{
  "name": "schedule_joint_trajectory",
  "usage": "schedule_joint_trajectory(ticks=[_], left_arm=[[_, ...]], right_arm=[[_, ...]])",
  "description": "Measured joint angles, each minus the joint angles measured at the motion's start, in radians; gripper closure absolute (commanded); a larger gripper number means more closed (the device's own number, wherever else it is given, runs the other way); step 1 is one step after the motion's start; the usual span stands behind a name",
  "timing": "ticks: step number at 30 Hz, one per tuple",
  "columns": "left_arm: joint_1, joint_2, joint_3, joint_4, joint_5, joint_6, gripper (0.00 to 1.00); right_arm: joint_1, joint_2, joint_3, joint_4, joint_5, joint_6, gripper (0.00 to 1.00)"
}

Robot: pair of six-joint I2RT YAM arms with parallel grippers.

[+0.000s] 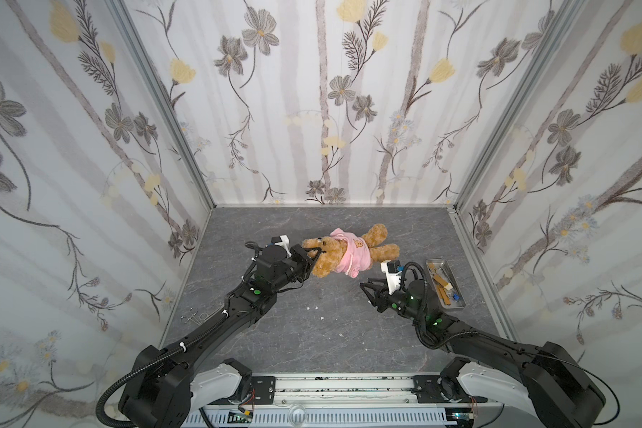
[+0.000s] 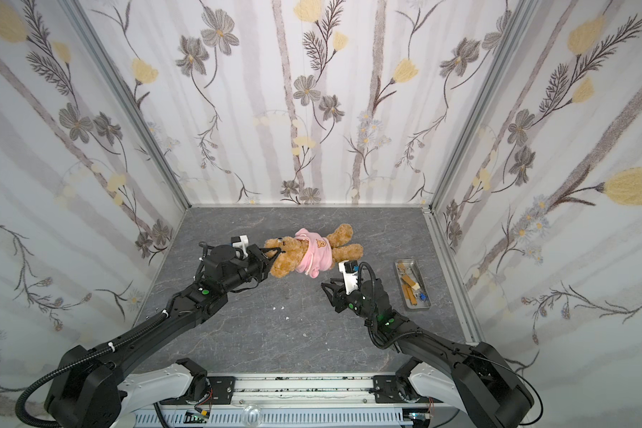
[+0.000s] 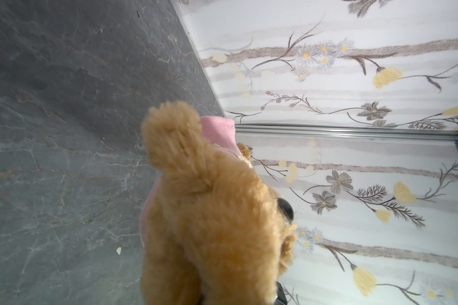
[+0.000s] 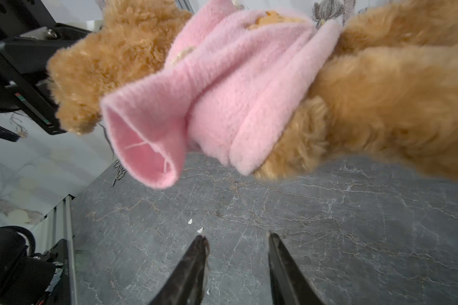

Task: Dress the teddy bear
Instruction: 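Grasp the hoodie hem at the bear's waist with the right gripper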

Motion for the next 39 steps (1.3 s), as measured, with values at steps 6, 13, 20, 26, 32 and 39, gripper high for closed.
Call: schedule_joint_trajectory(ticks=[6,13,20,26,32,39], left_arm=[[-0.005,0.002,-0.021,0.022,0.043,-0.169,1.0],[-0.018,0.011,-0.017,0.043,0.055,-0.241,1.0],[-0.026,0.02,-0.015,0.06,0.056,-0.26,1.0],[-0.027,0.024,-0.015,0.07,0.056,-0.261,1.0],[-0.027,0.029,-0.015,0.074,0.056,-0.261,1.0],[-0.031,0.031,-0.015,0.076,0.057,-0.261,1.0]], right_arm=[[0.039,0.075,-0.027,0.193,0.097,-0.082,0.7],[0.045,0.123,-0.031,0.326,0.174,-0.161,0.74],[0.045,0.155,-0.022,0.377,0.215,-0.199,0.72],[0.047,0.159,-0.021,0.398,0.264,-0.22,0.67],[0.044,0.151,-0.036,0.417,0.315,-0.246,0.64],[0.044,0.154,-0.04,0.438,0.313,-0.253,0.68]])
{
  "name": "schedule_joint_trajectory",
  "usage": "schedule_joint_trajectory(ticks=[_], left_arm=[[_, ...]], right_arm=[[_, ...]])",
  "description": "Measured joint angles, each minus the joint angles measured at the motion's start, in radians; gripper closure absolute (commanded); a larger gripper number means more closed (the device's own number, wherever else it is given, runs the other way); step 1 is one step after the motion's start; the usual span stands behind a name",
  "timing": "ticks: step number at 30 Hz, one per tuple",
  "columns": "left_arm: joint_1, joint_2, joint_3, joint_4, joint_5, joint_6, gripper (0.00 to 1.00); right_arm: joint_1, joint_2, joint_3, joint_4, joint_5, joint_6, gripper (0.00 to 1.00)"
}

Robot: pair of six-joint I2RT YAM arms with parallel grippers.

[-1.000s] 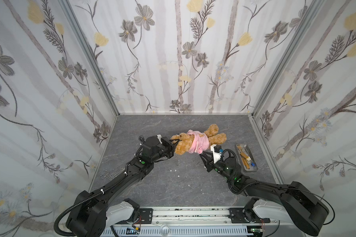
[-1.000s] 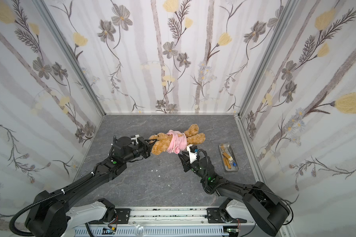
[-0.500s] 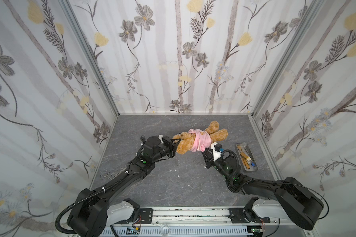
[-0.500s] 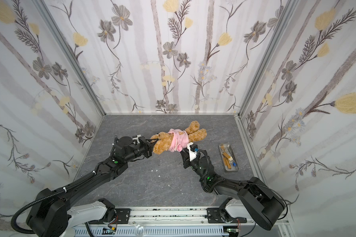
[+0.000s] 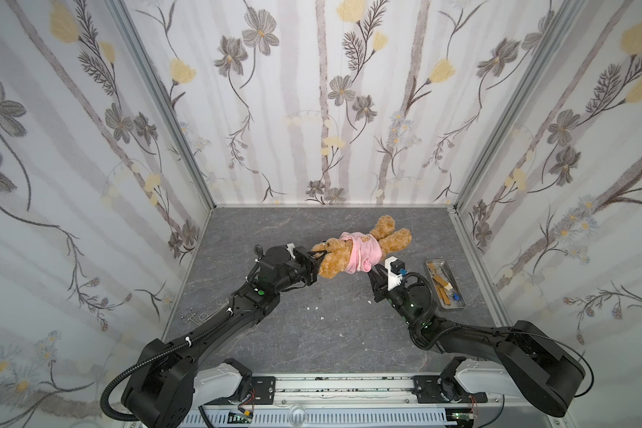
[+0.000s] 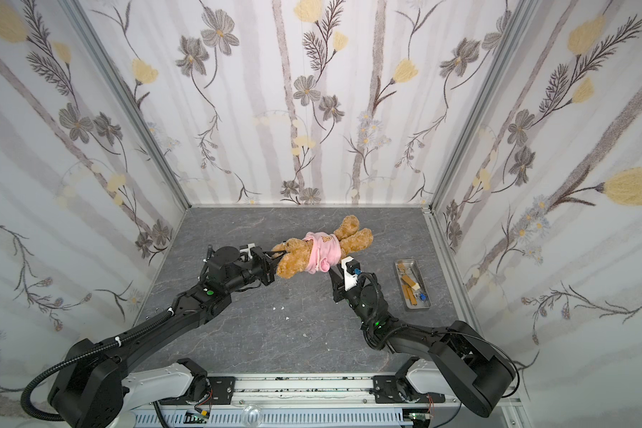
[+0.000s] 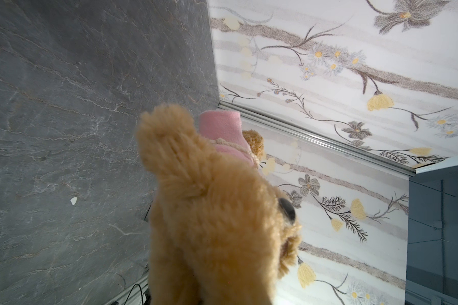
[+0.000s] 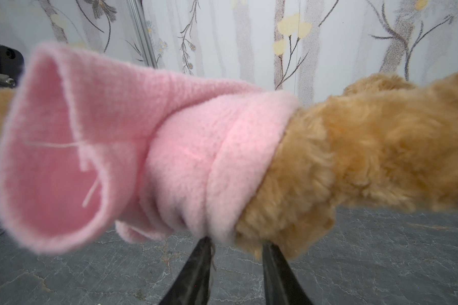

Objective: Dress the teddy bear

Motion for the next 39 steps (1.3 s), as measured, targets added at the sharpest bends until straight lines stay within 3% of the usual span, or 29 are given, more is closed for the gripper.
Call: schedule_joint_trajectory(ticks=[8,16,22,31,39], left_arm=[[-0.009,0.007,-0.007,0.021,-0.005,0.0,1.0],[-0.014,0.015,-0.01,0.029,-0.009,-0.003,1.0],[-0.016,0.011,-0.021,0.034,-0.009,-0.018,1.0],[0.023,-0.024,-0.056,0.043,0.005,-0.047,1.0],[0.046,-0.03,-0.056,0.043,0.038,-0.053,1.0]], right_arm=[[-0.001,0.018,0.018,0.031,-0.04,-0.005,0.79],[-0.001,0.022,0.017,0.038,-0.05,-0.008,1.0],[0.0,-0.001,-0.003,0.034,-0.01,0.011,1.0],[-0.022,-0.088,-0.039,-0.079,0.171,0.1,1.0],[-0.062,-0.118,-0.04,-0.169,0.215,0.143,1.0]])
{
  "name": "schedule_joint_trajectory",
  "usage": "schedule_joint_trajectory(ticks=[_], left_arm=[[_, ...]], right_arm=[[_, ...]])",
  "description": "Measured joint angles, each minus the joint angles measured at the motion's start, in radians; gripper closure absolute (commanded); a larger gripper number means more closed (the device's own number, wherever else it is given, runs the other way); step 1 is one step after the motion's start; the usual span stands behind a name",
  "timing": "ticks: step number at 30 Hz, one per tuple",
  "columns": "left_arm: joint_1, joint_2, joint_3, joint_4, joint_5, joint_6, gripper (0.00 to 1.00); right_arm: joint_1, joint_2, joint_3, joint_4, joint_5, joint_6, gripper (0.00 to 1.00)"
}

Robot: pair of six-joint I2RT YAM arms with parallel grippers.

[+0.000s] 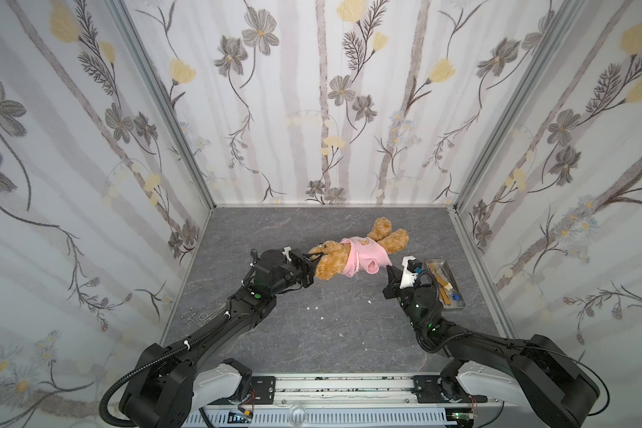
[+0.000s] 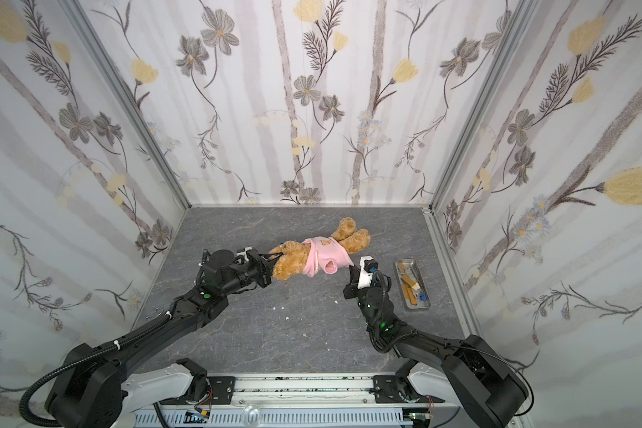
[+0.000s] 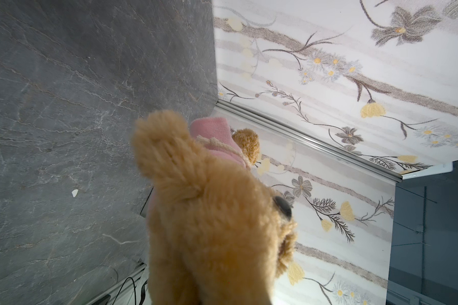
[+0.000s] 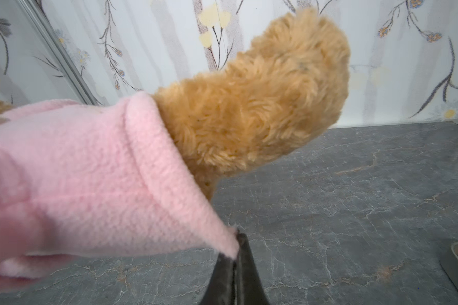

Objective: Dress the teddy bear

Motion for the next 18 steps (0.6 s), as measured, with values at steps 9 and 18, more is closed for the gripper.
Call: schedule_joint_trajectory(ticks=[9,18], left_arm=[[0.024,0.012,0.011,-0.001,0.054,0.001,1.0],[0.057,0.03,0.024,-0.002,0.132,0.018,1.0]], right_arm=[[-0.072,0.005,0.034,-0.074,-0.018,0.026,1.0],[-0.132,0.031,0.083,-0.161,-0.049,0.033,1.0]])
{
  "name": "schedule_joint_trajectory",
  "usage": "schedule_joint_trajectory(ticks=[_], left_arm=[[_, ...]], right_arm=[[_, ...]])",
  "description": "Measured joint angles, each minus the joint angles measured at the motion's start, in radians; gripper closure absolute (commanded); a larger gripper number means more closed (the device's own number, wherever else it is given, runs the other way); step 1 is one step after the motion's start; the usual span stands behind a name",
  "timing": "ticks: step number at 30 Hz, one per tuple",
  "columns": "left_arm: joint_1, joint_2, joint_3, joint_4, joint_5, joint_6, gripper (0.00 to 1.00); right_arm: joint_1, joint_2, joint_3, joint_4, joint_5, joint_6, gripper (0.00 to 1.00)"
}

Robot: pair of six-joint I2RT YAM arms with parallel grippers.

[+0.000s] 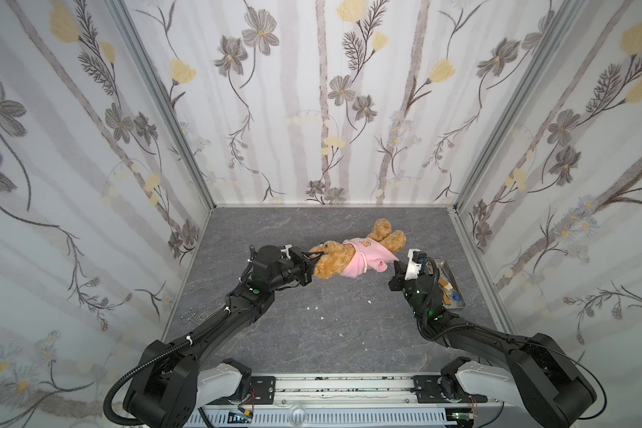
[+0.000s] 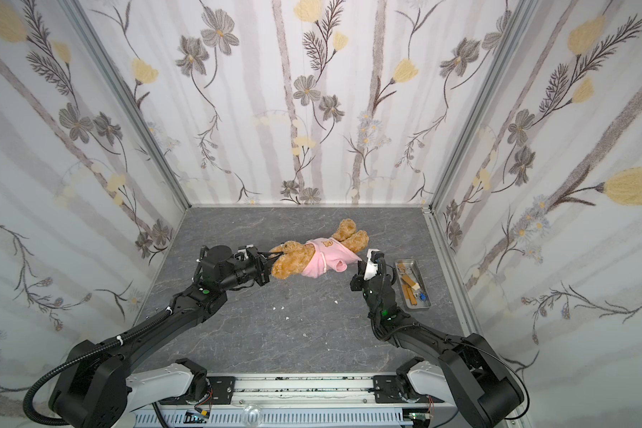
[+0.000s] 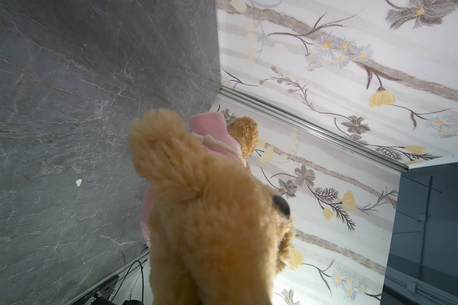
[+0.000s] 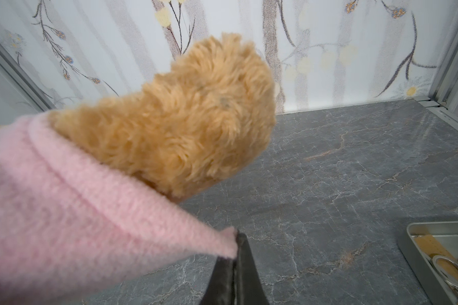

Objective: Dress the teddy bear

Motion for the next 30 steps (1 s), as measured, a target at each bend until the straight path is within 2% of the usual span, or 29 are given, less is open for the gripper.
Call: schedule_joint_trajectory(ticks=[8,13,16,25,30], left_arm=[[0.023,0.006,0.0,-0.004,0.045,0.045,1.0],[0.029,0.031,0.0,-0.004,0.046,0.082,1.0],[0.037,0.052,0.0,-0.003,0.05,0.109,1.0],[0.083,0.138,0.014,-0.002,0.143,0.226,1.0],[0.084,0.164,0.031,0.0,0.218,0.328,1.0]], right_arm=[[-0.038,0.035,0.044,-0.075,-0.056,0.019,1.0],[-0.043,0.042,0.045,-0.079,-0.175,0.011,0.74],[-0.045,0.026,0.049,-0.122,-0.241,-0.008,0.65],[-0.05,-0.237,0.031,-0.383,-0.421,-0.06,0.48],[-0.102,-0.278,0.068,-0.439,-0.542,-0.025,0.47]])
